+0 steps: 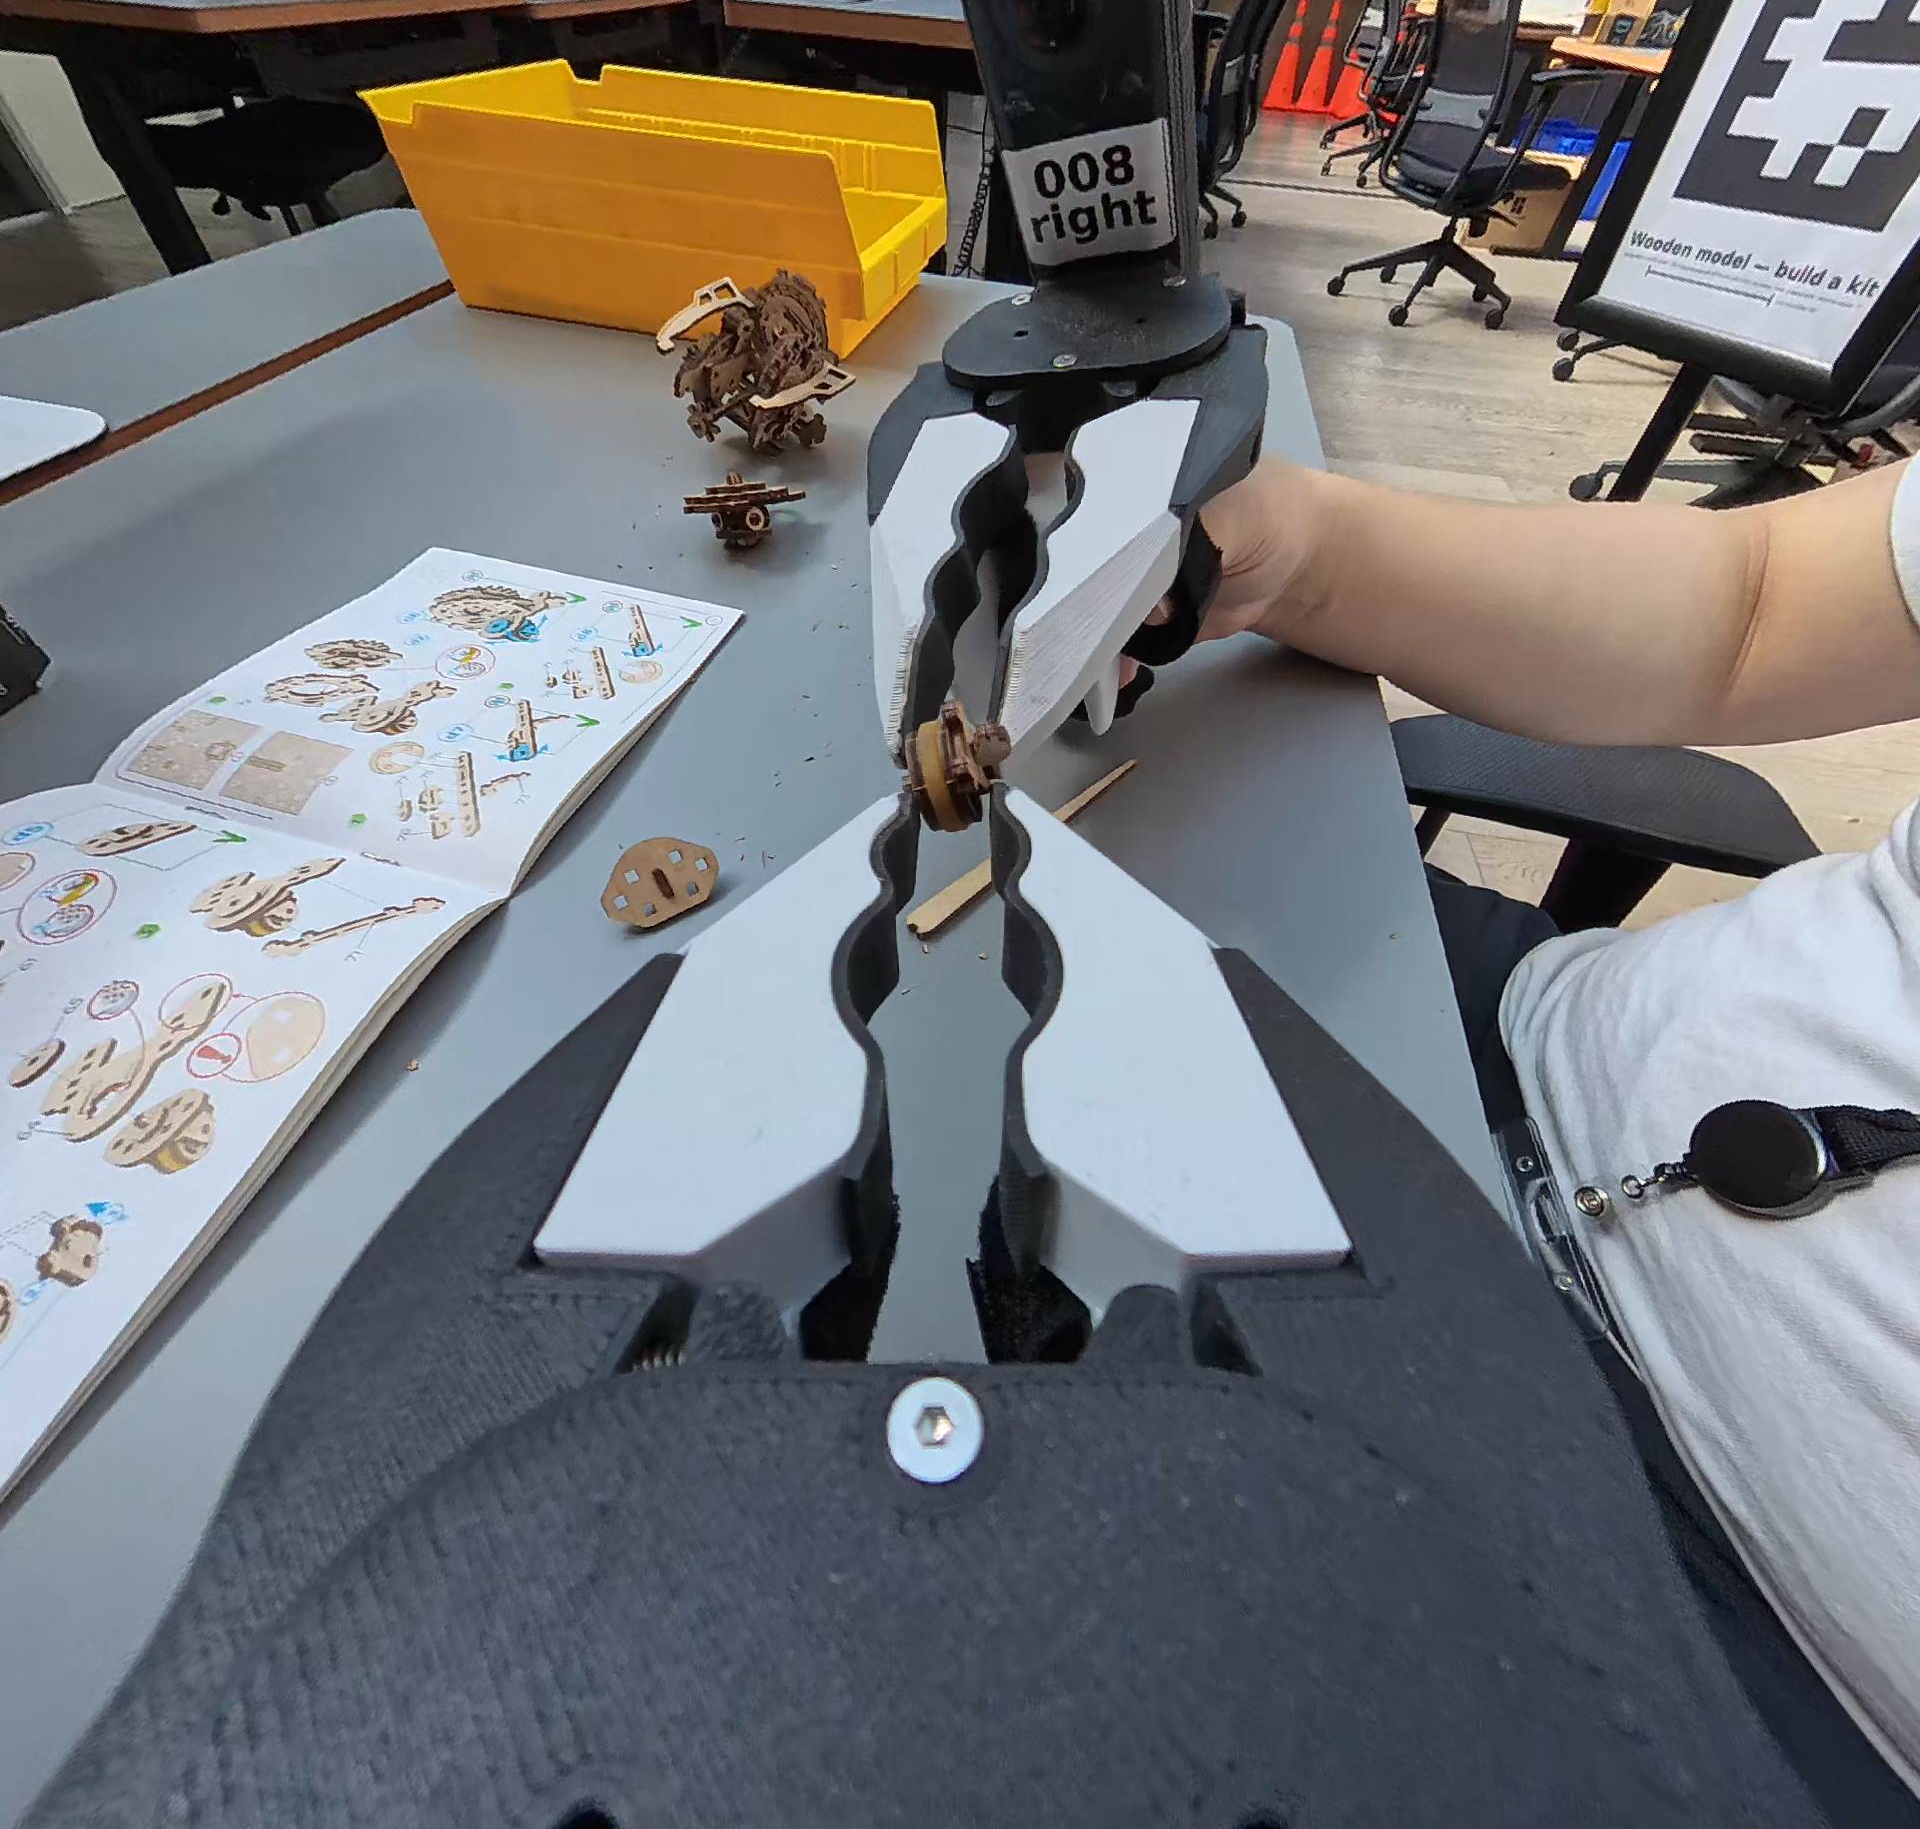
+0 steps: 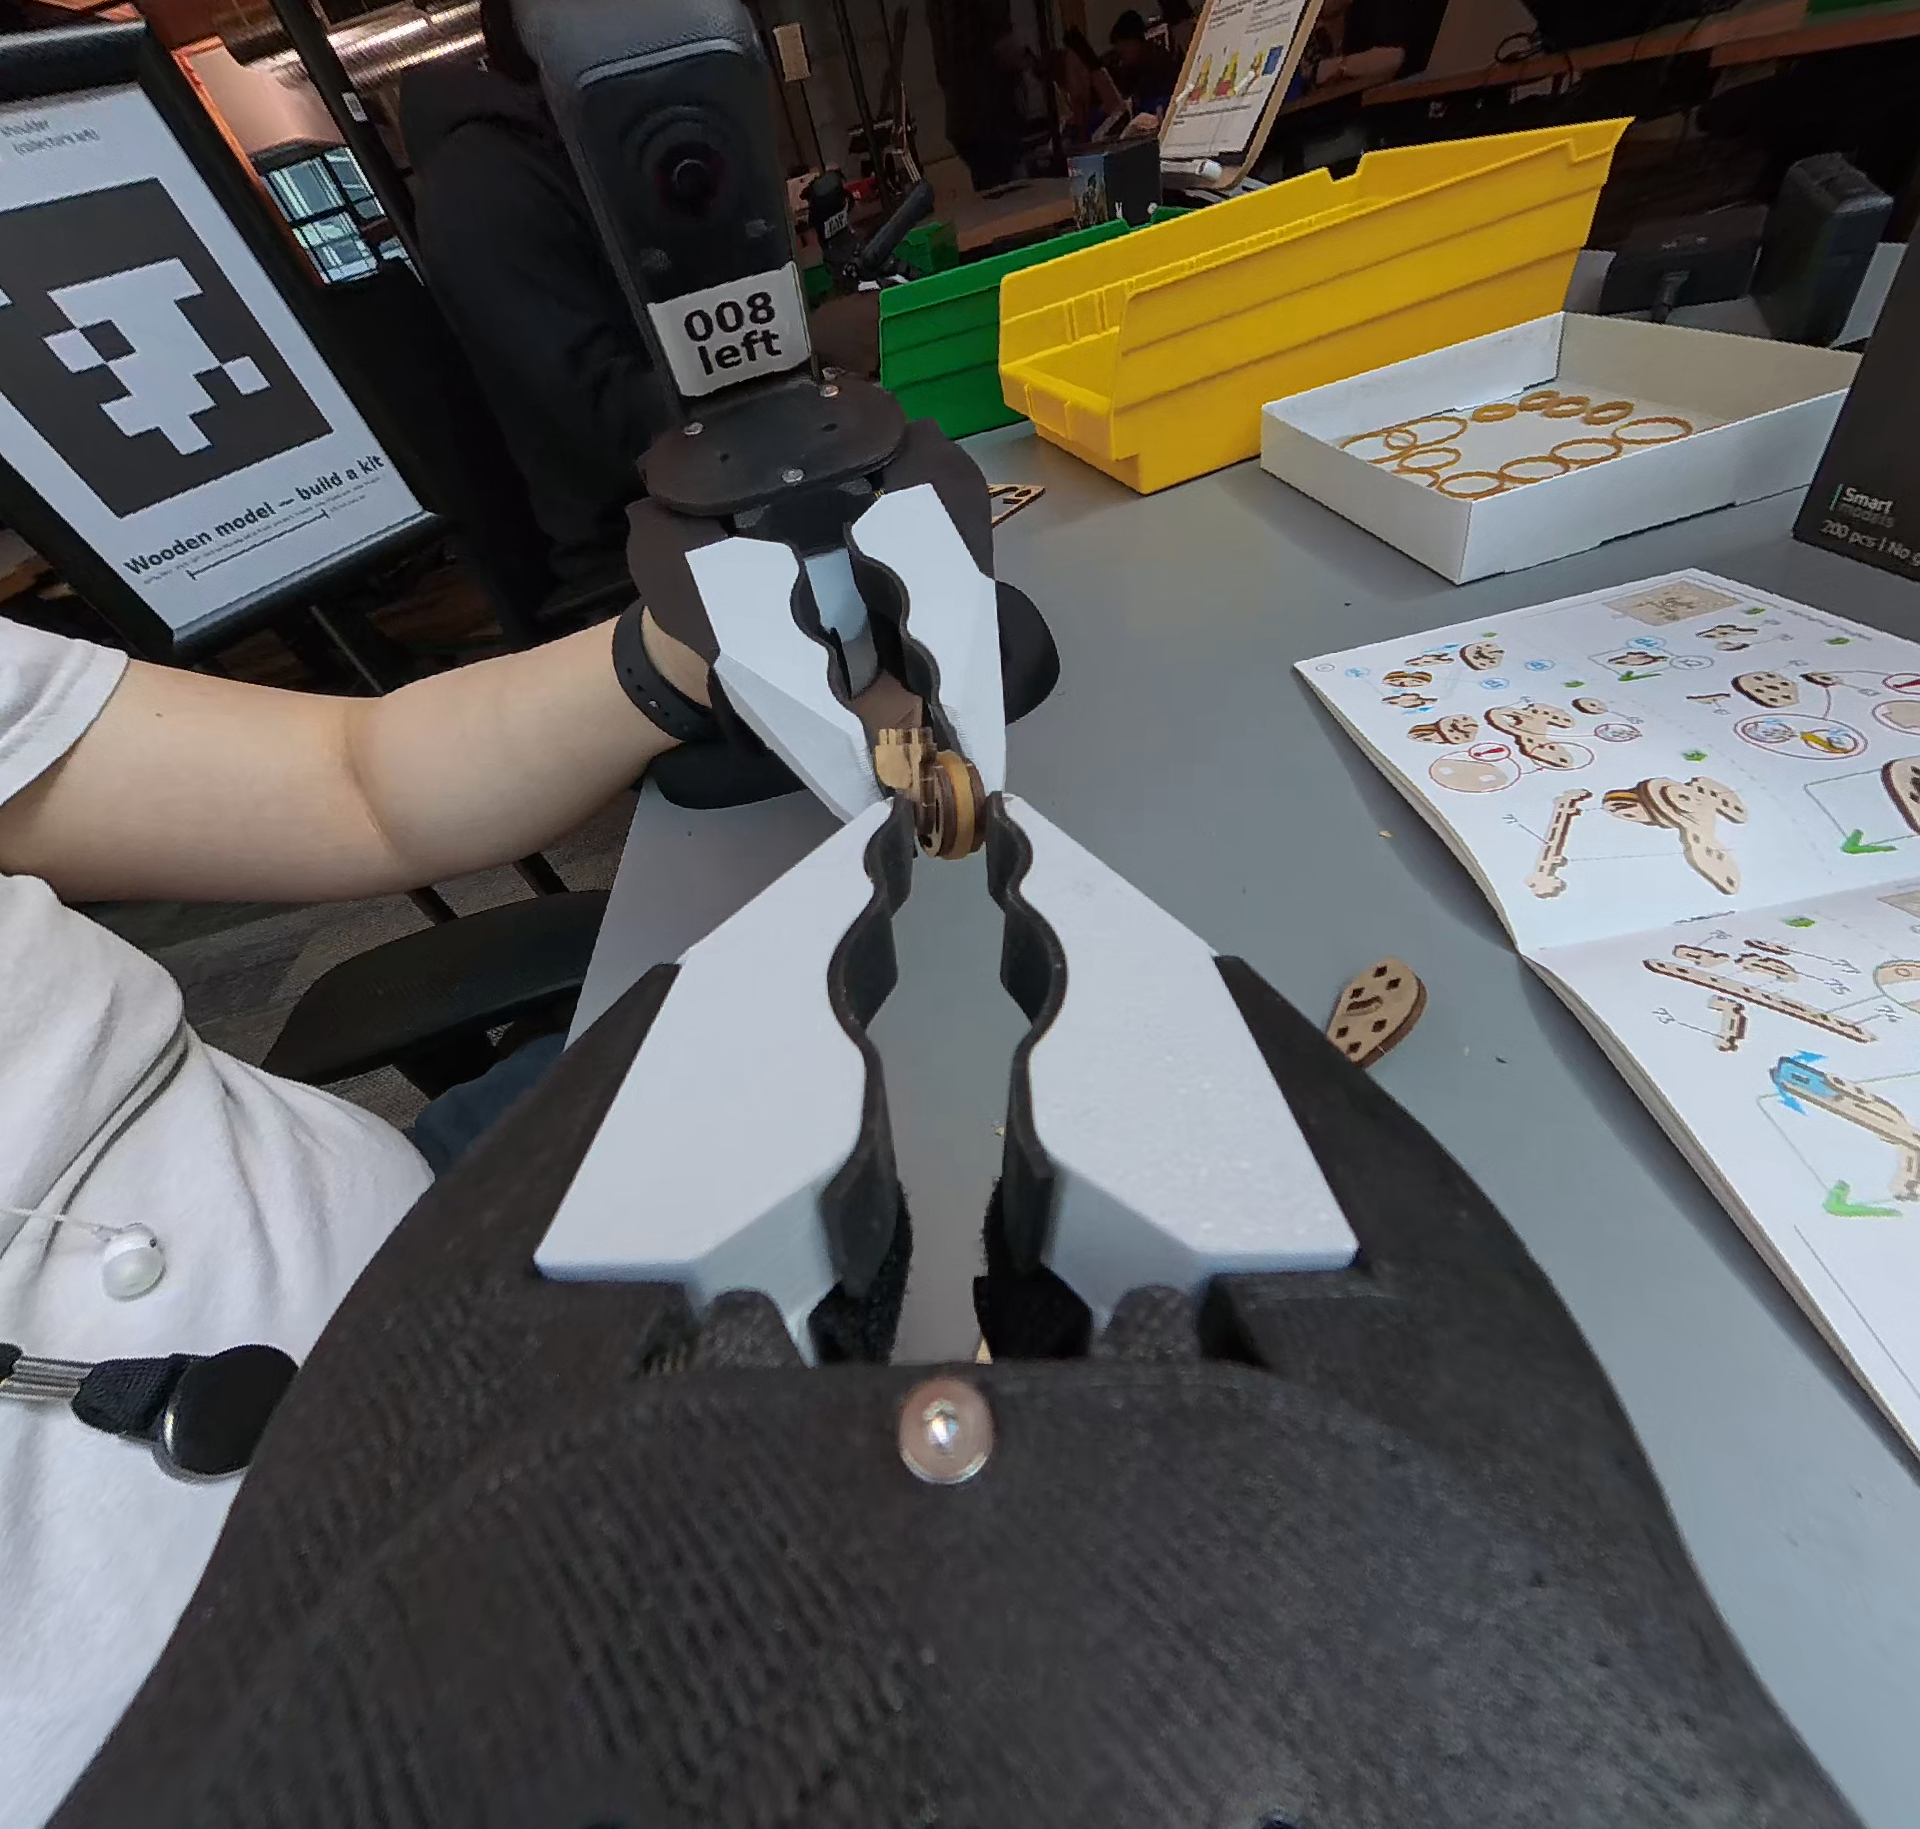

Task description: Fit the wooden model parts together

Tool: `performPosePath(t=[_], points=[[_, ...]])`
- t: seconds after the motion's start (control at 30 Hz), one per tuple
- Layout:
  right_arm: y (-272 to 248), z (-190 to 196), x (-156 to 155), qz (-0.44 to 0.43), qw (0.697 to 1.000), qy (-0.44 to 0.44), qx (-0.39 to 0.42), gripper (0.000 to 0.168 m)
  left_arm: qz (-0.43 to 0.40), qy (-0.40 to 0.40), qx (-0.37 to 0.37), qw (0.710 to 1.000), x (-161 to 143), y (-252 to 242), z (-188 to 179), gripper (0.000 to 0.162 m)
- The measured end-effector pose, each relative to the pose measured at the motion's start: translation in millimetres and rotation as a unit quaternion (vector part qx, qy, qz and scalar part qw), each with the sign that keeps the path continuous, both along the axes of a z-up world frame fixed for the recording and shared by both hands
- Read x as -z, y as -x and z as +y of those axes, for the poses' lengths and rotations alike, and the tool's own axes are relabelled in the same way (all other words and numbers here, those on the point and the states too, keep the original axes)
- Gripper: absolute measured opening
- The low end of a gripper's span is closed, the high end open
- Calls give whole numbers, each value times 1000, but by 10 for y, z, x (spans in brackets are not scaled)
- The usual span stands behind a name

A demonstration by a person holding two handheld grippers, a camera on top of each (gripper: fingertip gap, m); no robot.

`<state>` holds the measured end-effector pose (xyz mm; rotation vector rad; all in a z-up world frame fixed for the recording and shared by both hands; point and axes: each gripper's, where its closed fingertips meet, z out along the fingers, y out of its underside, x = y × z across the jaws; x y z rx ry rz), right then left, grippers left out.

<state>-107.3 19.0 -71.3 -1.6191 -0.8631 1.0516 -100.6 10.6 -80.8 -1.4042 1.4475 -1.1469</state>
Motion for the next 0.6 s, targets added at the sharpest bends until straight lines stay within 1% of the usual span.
performPosePath(t=[0.1, 0.2, 0.4, 0.6], points=[[19, -26, -43, 3, 1000, -21, -5, 13, -9, 26, 16, 1000, -42, 16, -35, 10], [35, -34, -78, 13, 1000, -24, -8, 13, -18, 48, 26, 998, -80, 35, -50, 10], [52, 4, -131, 31, 999, -21, -1, 13, -38, 70, 22, 997, -160, 69, -8, 10], [60, 59, -147, 27, 999, -32, 16, 13, -44, 107, 13, 993, -171, 85, 60, 13]])
